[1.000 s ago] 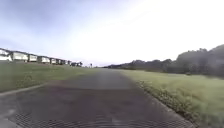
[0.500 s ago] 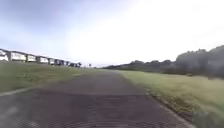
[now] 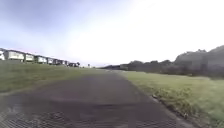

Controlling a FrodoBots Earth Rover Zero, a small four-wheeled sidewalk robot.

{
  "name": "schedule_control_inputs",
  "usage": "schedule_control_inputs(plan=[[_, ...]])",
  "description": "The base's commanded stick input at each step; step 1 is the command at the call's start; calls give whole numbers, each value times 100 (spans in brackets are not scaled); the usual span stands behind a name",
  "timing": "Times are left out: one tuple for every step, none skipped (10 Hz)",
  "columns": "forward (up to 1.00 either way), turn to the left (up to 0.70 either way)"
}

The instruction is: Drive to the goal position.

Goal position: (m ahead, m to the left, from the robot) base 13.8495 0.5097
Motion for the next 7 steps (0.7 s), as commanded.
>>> schedule_control_inputs(plan=[[100, 0], [100, 0], [100, 0], [100, 0], [100, 0], [100, 0], [100, 0]])
